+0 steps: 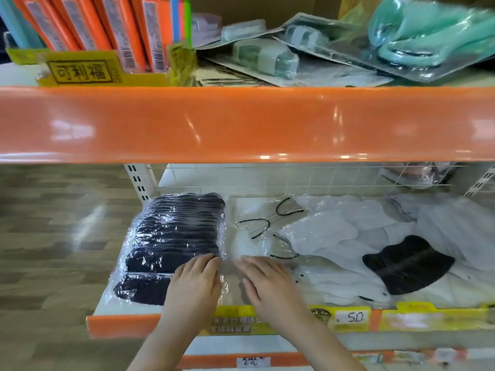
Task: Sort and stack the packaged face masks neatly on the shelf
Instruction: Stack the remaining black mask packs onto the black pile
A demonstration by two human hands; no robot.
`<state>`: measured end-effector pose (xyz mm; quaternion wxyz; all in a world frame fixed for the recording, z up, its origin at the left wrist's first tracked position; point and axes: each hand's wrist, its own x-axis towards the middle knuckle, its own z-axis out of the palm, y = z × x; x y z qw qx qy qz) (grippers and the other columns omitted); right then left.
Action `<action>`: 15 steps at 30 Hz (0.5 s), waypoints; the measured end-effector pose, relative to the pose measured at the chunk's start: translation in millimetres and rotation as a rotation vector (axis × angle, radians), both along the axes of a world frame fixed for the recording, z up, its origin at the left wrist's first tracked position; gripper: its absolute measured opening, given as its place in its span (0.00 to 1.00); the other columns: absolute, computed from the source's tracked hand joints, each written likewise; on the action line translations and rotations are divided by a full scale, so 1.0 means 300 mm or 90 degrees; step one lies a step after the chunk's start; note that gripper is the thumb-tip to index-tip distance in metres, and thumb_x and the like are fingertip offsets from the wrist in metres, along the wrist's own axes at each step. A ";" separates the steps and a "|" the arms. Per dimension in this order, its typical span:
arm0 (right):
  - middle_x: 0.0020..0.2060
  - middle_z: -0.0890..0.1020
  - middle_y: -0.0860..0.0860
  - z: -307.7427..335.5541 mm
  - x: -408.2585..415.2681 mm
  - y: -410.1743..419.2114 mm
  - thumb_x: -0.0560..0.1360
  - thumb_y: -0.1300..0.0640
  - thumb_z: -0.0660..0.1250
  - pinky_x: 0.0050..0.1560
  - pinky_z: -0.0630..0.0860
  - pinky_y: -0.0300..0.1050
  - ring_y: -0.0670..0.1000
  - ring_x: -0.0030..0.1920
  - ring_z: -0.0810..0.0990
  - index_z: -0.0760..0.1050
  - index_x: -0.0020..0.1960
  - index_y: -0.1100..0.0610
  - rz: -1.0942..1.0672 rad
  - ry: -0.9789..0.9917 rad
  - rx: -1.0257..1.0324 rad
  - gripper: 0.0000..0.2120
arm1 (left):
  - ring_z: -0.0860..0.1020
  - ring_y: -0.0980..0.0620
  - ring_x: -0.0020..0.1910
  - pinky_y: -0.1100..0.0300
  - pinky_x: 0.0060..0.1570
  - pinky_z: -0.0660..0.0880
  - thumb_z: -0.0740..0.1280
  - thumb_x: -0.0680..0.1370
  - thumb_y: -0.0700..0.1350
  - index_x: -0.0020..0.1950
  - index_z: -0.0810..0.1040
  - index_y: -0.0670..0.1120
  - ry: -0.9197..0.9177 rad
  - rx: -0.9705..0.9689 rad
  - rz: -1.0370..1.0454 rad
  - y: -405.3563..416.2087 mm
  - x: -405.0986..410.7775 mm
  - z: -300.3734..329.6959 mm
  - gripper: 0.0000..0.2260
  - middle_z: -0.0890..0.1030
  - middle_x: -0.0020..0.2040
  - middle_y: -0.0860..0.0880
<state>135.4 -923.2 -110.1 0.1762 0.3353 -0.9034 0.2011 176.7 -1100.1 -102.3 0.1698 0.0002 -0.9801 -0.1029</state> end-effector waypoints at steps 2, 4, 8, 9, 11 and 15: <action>0.55 0.80 0.44 -0.006 -0.022 0.065 0.74 0.51 0.57 0.54 0.77 0.44 0.47 0.54 0.78 0.80 0.56 0.50 -0.024 0.005 -0.006 0.16 | 0.83 0.47 0.46 0.53 0.43 0.79 0.57 0.70 0.46 0.48 0.83 0.46 0.016 0.016 -0.037 0.072 -0.030 0.009 0.16 0.84 0.47 0.50; 0.54 0.80 0.45 -0.004 -0.039 0.124 0.74 0.52 0.58 0.53 0.78 0.44 0.48 0.54 0.78 0.80 0.55 0.51 -0.042 0.014 -0.020 0.15 | 0.83 0.47 0.45 0.54 0.43 0.79 0.57 0.70 0.45 0.47 0.84 0.47 0.037 0.020 -0.067 0.137 -0.057 0.013 0.16 0.84 0.46 0.49; 0.53 0.81 0.45 0.017 -0.060 0.249 0.73 0.53 0.58 0.54 0.76 0.43 0.47 0.54 0.78 0.80 0.56 0.51 -0.083 0.022 -0.026 0.16 | 0.82 0.49 0.45 0.56 0.46 0.75 0.58 0.70 0.45 0.47 0.83 0.48 0.068 0.041 -0.121 0.276 -0.102 0.019 0.15 0.83 0.46 0.51; 0.54 0.81 0.46 0.018 -0.067 0.283 0.73 0.53 0.58 0.54 0.76 0.43 0.47 0.54 0.78 0.80 0.56 0.52 -0.092 0.022 -0.026 0.16 | 0.82 0.50 0.45 0.56 0.45 0.75 0.58 0.70 0.45 0.48 0.83 0.49 0.071 0.046 -0.133 0.313 -0.114 0.025 0.15 0.83 0.45 0.52; 0.55 0.81 0.47 0.017 -0.081 0.351 0.73 0.53 0.58 0.55 0.75 0.44 0.48 0.54 0.78 0.80 0.56 0.52 -0.116 0.020 -0.025 0.16 | 0.82 0.50 0.45 0.57 0.42 0.77 0.58 0.70 0.45 0.47 0.83 0.49 0.070 0.049 -0.154 0.386 -0.136 0.036 0.15 0.83 0.45 0.53; 0.55 0.80 0.47 0.014 -0.102 0.482 0.71 0.55 0.58 0.56 0.75 0.44 0.48 0.55 0.78 0.79 0.56 0.51 -0.162 0.005 -0.013 0.17 | 0.82 0.50 0.45 0.57 0.42 0.78 0.58 0.69 0.44 0.47 0.83 0.48 0.064 0.045 -0.193 0.517 -0.174 0.038 0.15 0.83 0.45 0.52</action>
